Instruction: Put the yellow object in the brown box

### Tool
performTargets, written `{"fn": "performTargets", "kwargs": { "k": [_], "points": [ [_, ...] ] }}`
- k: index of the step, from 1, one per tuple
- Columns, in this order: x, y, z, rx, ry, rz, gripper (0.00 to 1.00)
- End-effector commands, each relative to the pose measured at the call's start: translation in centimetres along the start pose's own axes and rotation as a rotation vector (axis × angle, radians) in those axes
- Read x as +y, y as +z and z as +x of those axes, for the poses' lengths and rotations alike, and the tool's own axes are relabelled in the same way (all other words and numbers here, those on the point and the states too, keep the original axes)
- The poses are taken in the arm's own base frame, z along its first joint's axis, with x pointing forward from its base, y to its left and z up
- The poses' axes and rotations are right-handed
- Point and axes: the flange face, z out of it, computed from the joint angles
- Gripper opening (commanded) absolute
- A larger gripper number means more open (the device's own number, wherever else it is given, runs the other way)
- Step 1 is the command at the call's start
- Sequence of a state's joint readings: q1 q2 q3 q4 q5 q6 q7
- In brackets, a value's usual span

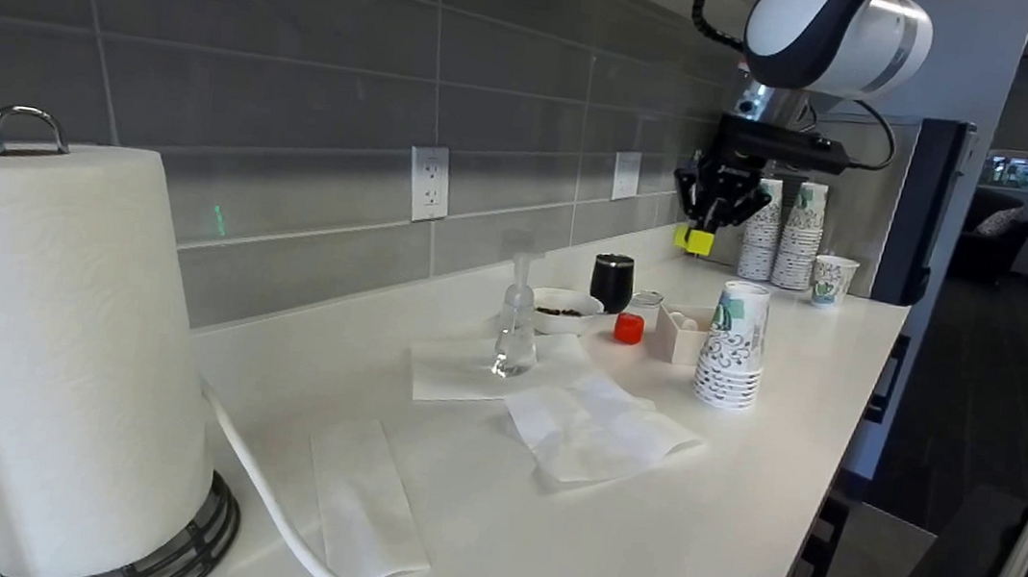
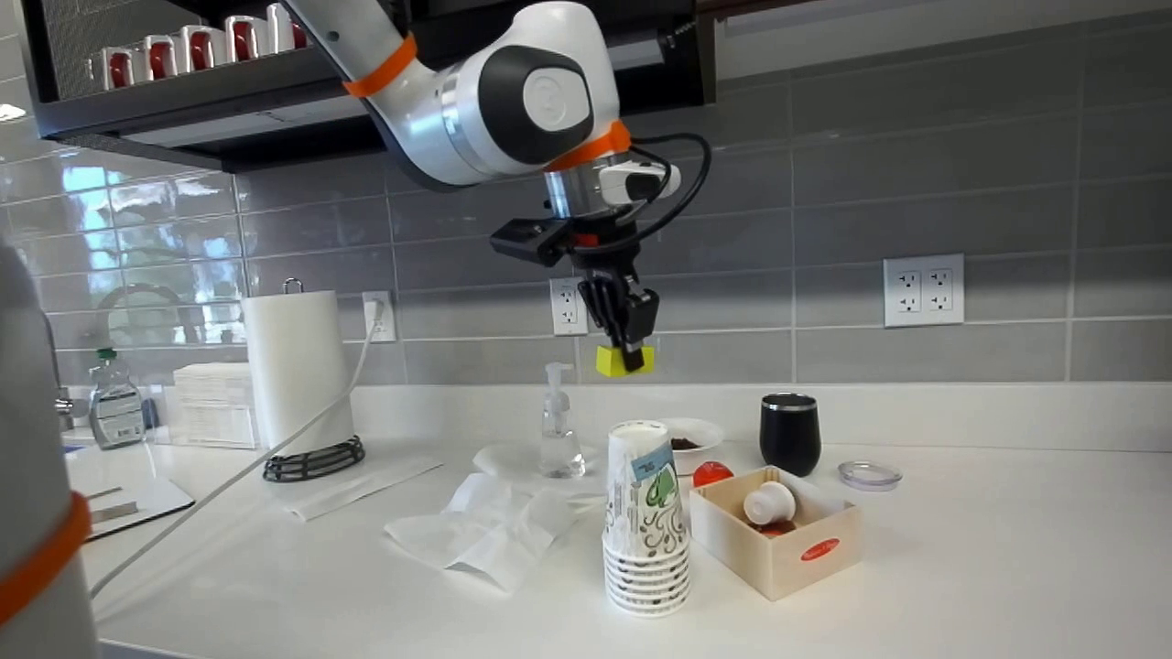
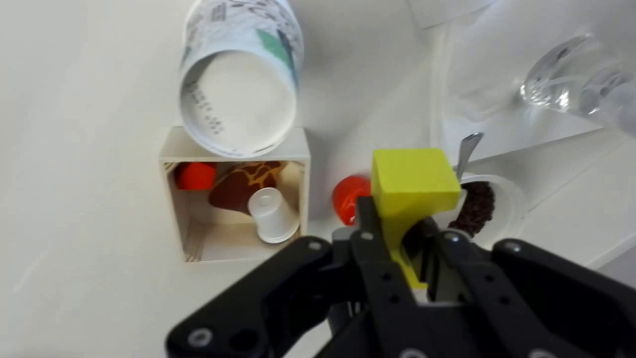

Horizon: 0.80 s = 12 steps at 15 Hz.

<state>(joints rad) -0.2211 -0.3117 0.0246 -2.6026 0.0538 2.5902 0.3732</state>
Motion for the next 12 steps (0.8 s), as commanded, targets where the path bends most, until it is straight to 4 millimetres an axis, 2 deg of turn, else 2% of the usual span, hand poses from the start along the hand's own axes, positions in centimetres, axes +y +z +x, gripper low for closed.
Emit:
{"fn": "performTargets", "kwargs": {
  "k": [1, 7, 12],
  "points": [
    [3.1, -0.6, 1.5, 0.038, 0.088, -0.063, 0.05],
    [6.8, 2.5, 4.9, 0.134, 0.194, -0.035, 0.05],
    [7.6, 7.2, 6.9, 0.179, 0.212, -0.042, 0.05]
  ]
}}
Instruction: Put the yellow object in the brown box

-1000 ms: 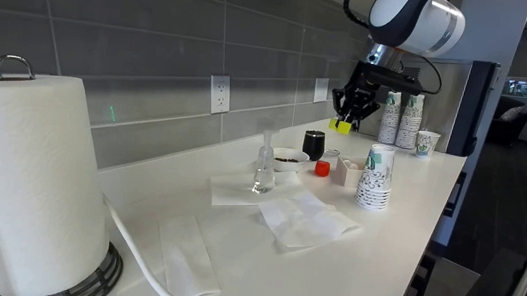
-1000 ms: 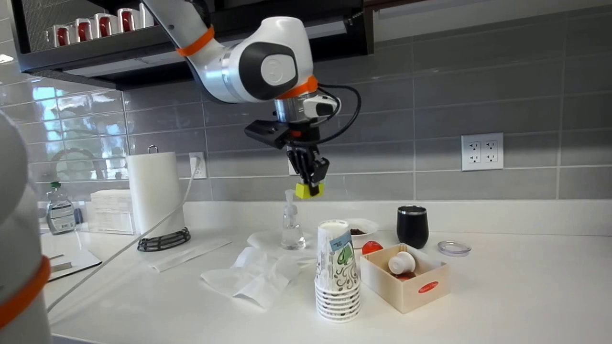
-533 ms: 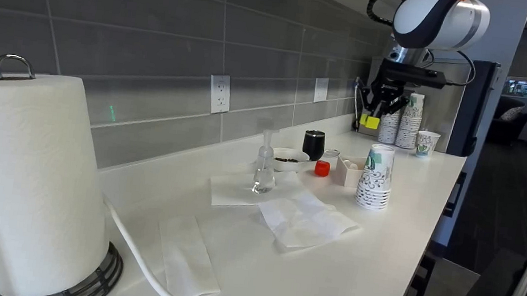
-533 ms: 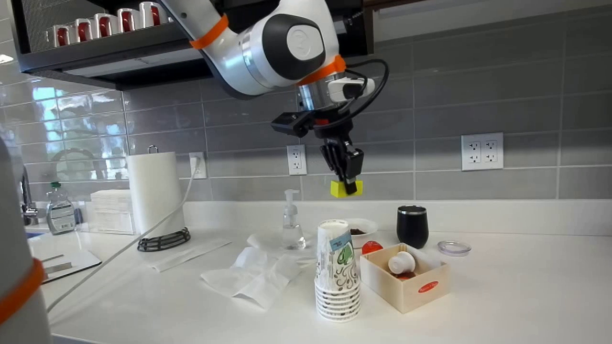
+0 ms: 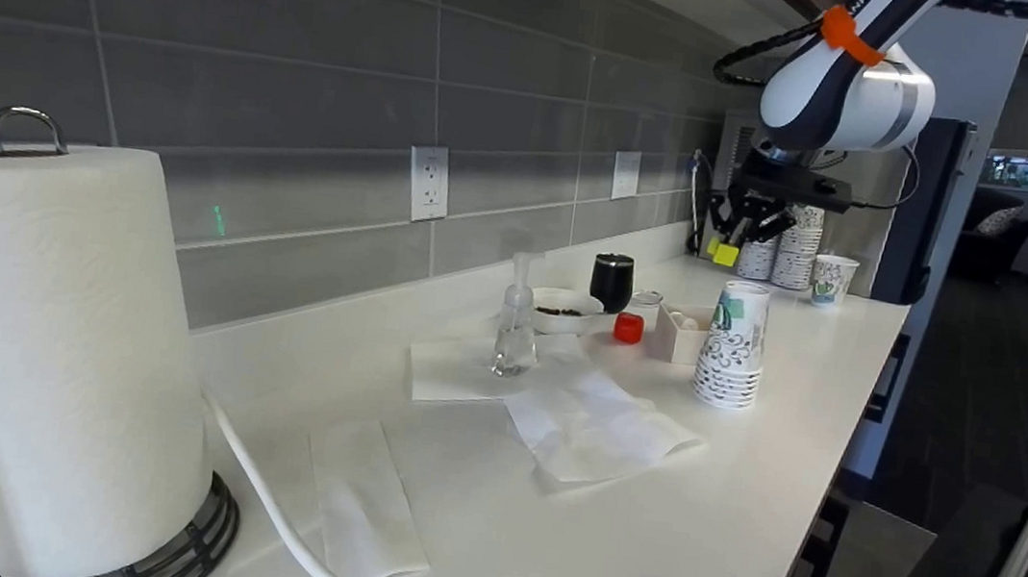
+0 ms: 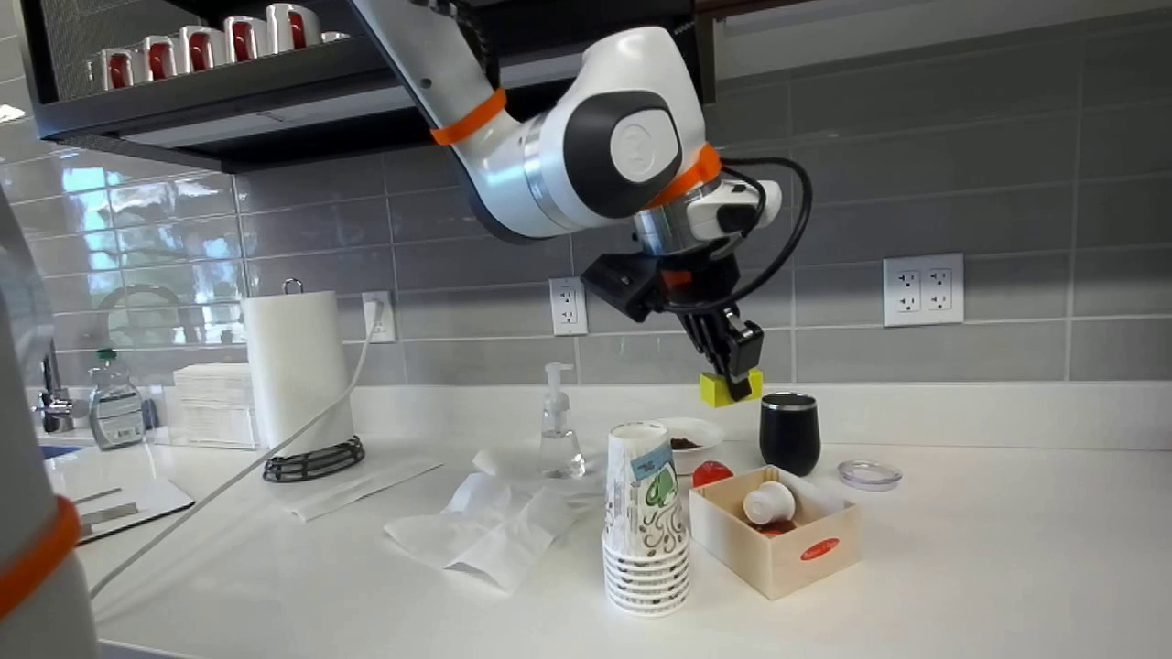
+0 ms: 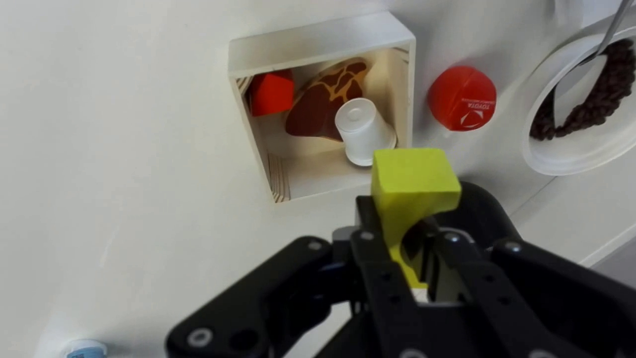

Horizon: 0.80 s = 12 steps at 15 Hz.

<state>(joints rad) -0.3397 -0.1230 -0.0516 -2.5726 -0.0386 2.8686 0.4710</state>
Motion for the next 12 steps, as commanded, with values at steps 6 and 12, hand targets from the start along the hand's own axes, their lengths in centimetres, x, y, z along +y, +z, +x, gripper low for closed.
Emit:
{"fn": "performTargets", "kwargs": {
  "k": [6, 12],
  "points": [
    [-0.3, 9.0, 2.6, 0.015, 0.016, -0.02, 0.05],
    [2.1, 11.0, 3.0, 0.036, 0.042, -0.04, 0.58]
  ]
}}
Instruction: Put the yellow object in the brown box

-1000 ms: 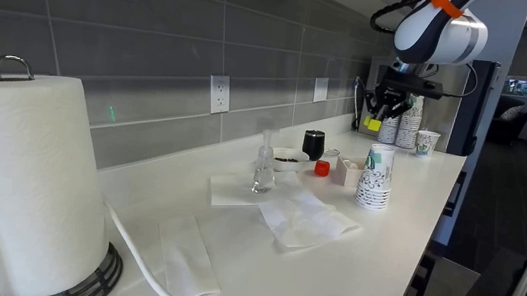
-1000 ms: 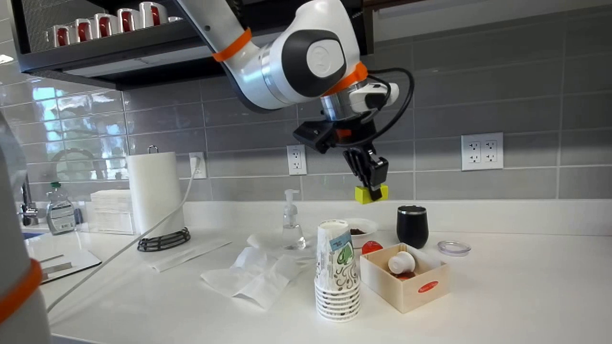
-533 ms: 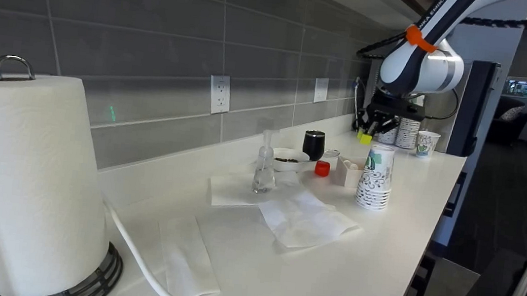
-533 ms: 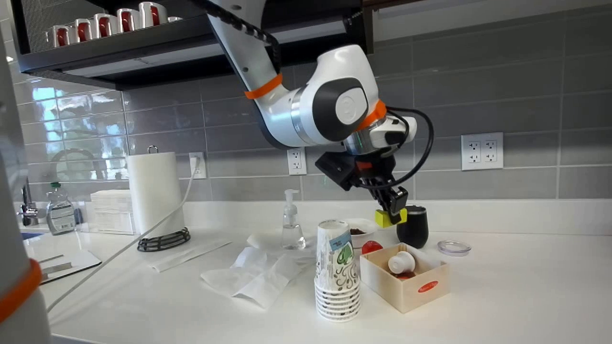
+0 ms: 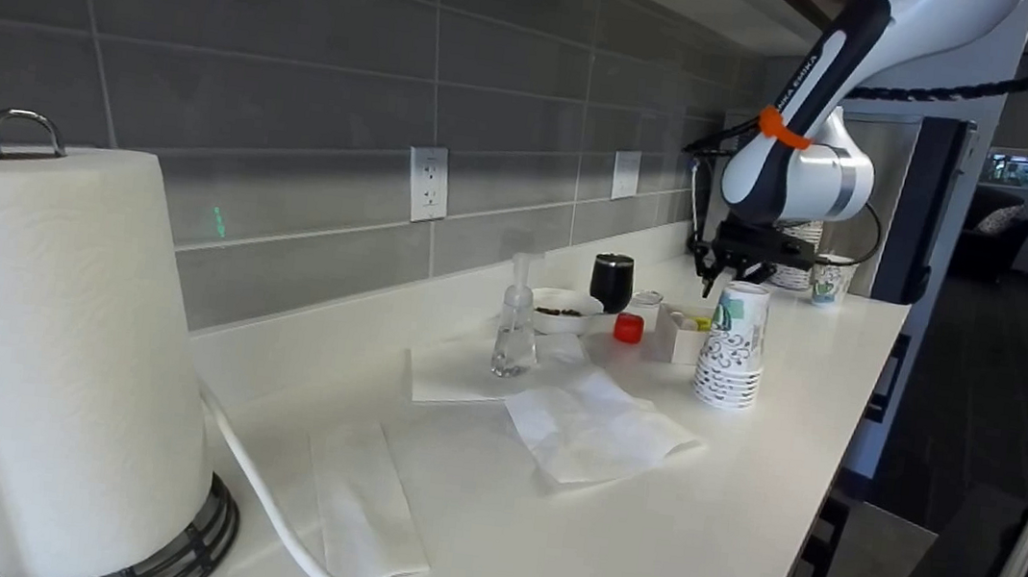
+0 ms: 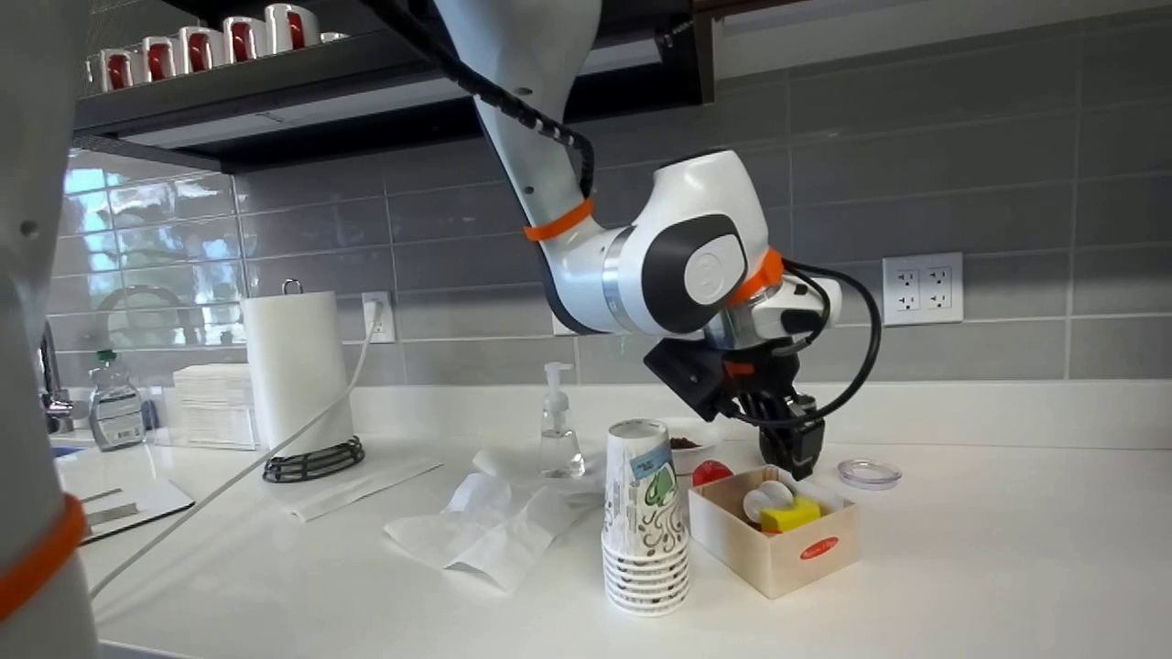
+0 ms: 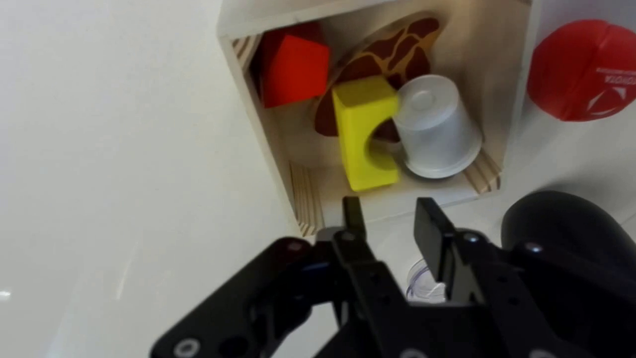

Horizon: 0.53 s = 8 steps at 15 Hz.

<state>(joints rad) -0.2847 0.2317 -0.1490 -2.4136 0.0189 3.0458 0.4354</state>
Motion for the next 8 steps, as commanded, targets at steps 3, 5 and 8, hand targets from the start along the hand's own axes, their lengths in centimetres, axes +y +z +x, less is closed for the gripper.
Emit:
{"fn": "performTargets", "kwargs": {
  "k": [3, 5, 8],
  "points": [
    [0.3, -0.3, 0.4, 0.03, 0.026, 0.019, 0.8],
    [0.0, -0.7, 0.3, 0.038, 0.02, 0.026, 0.95],
    [-0.9, -1.3, -0.1, 0.039, 0.002, 0.033, 1.0]
  ]
}}
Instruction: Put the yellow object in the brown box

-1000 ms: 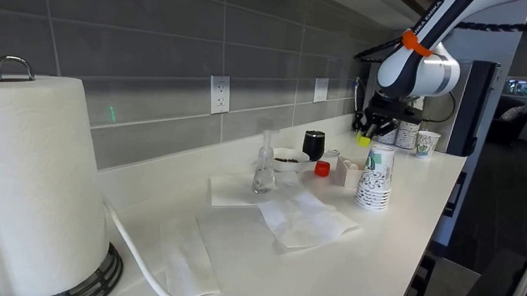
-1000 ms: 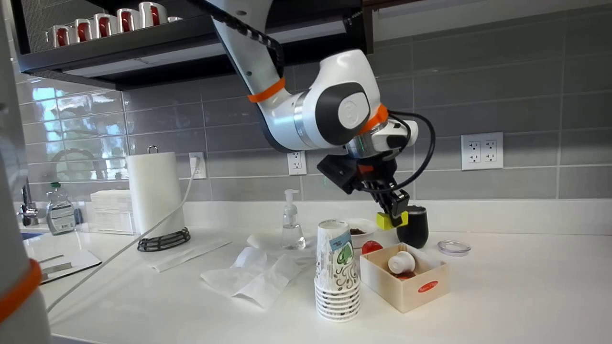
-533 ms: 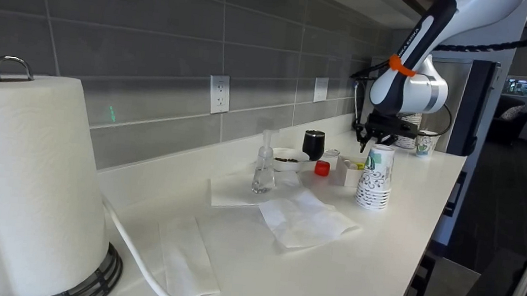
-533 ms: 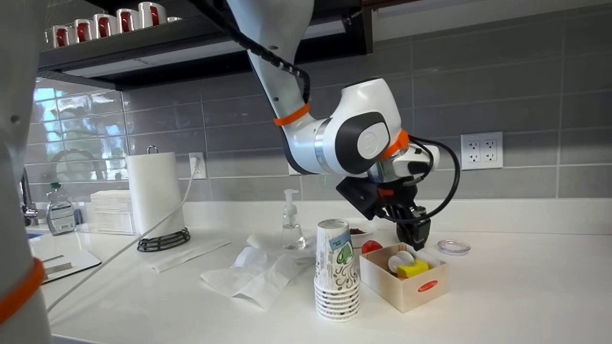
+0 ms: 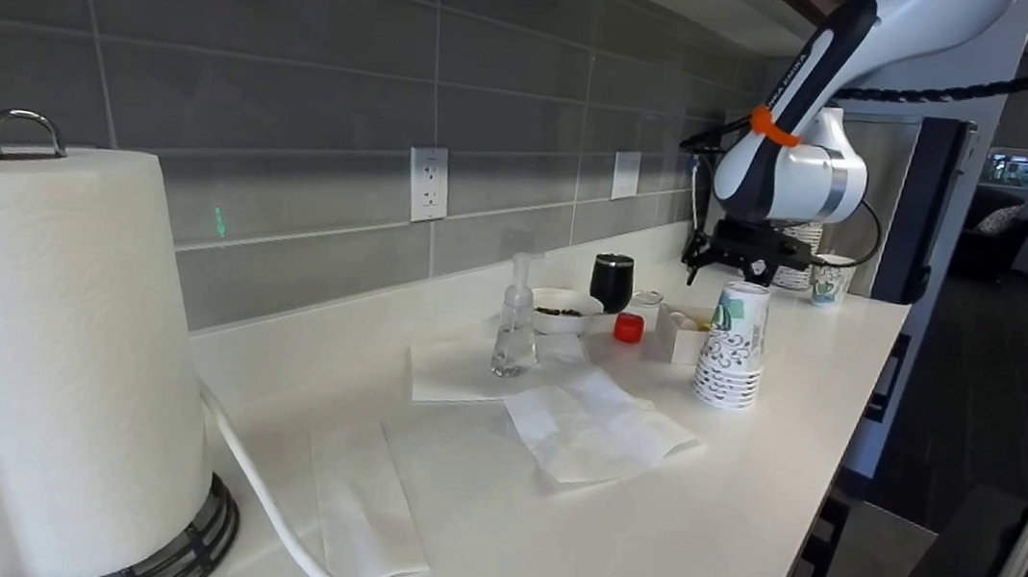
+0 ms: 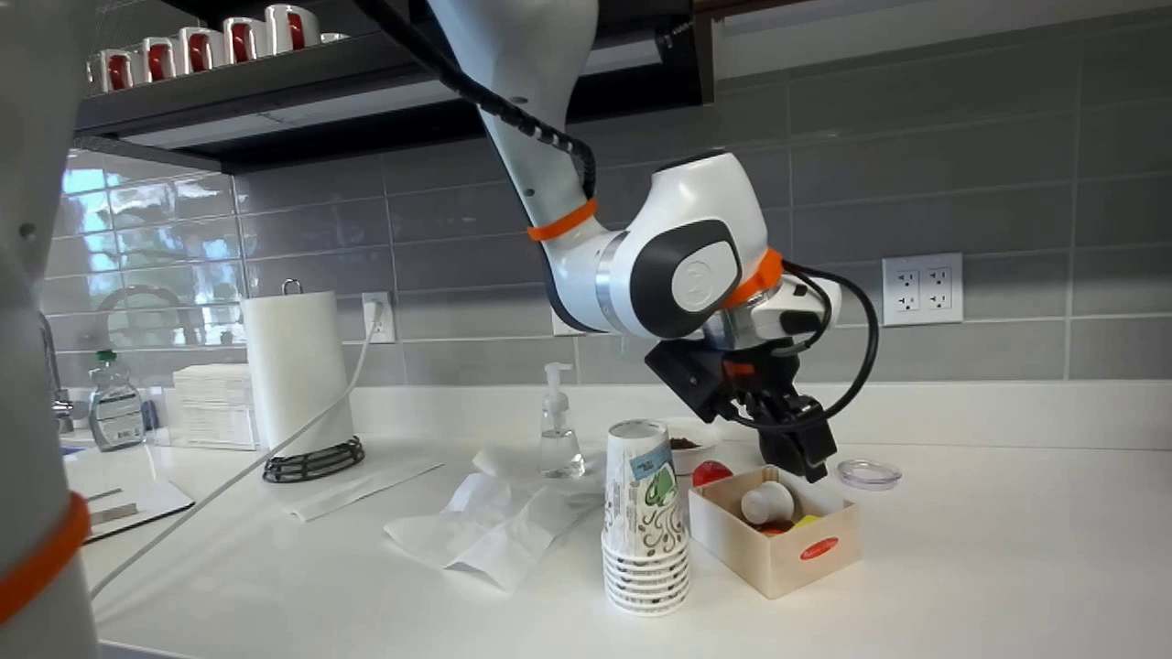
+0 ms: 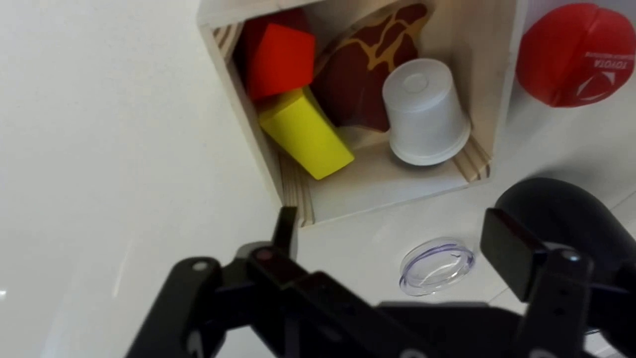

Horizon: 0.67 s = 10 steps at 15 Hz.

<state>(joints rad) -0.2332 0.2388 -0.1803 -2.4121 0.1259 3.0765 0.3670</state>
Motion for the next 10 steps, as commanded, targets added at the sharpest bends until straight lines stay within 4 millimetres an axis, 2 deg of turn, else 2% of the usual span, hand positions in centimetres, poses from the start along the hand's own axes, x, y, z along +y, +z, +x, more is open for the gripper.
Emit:
{"fn": "performTargets", "kwargs": {
  "k": [1, 4, 10],
  "points": [
    [-1.1, -1.7, -0.4, 0.013, -0.033, 0.015, 1.0],
    [-3.2, -3.5, -1.4, 0.01, -0.092, 0.036, 1.0],
    [-9.6, -9.2, -4.2, -0.023, -0.282, 0.049, 1.0]
  ]
}}
